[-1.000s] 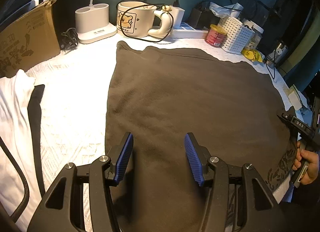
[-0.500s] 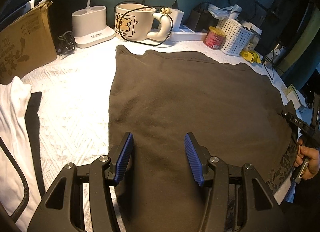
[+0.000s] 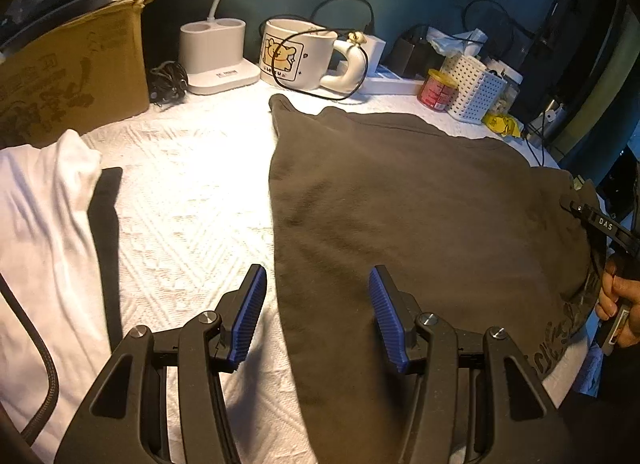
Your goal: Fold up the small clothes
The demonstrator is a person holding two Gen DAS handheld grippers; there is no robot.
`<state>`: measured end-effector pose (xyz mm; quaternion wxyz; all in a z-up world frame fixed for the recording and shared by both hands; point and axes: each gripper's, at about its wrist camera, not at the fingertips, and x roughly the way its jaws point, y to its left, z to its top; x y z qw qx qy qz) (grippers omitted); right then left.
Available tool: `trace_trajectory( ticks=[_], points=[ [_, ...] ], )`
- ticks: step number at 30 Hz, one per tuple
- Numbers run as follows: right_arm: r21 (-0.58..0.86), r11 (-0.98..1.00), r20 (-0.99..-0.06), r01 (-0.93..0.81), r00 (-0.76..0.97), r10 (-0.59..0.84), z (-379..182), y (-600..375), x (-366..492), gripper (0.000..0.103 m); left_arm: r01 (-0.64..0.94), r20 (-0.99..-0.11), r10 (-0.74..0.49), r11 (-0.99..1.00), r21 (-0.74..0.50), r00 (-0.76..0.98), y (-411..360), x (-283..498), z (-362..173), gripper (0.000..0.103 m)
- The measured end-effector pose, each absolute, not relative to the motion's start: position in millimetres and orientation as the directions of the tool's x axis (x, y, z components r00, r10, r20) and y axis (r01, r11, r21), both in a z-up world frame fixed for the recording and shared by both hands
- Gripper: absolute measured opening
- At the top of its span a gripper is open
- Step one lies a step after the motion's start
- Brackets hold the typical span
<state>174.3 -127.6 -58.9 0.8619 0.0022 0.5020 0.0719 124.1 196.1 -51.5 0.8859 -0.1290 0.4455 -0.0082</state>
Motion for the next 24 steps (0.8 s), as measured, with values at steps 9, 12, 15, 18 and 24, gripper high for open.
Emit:
trace_trajectory(
  ticks=[9, 12, 15, 18, 24],
  points=[
    [0.063, 0.975, -0.852, -0.212, 0.497, 0.163, -41, -82, 169, 0.015, -0.081, -0.760, -0.150, 0.963, -0.258, 0.633, 203, 112, -45, 0.053],
    [0.060, 0.967, -0.849, -0.248, 0.496, 0.180, -36, -64, 167, 0.015, -0.074, -0.749, -0.155, 0.962, -0.263, 0.645, 206, 108, -41, 0.053],
    [0.064, 0.957, -0.848, -0.281, 0.490, 0.200, -33, -46, 164, 0.015, -0.069, -0.740, -0.159, 0.961, -0.267, 0.654, 209, 106, -38, 0.053],
    [0.071, 0.949, -0.849, -0.307, 0.481, 0.219, -33, -29, 163, 0.015, -0.065, -0.732, -0.163, 0.960, -0.272, 0.661, 213, 102, -36, 0.053],
    [0.079, 0.929, -0.855, -0.361, 0.455, 0.249, -34, 2, 160, 0.015, -0.064, -0.719, -0.169, 0.957, -0.284, 0.674, 221, 95, -33, 0.053]
  ],
)
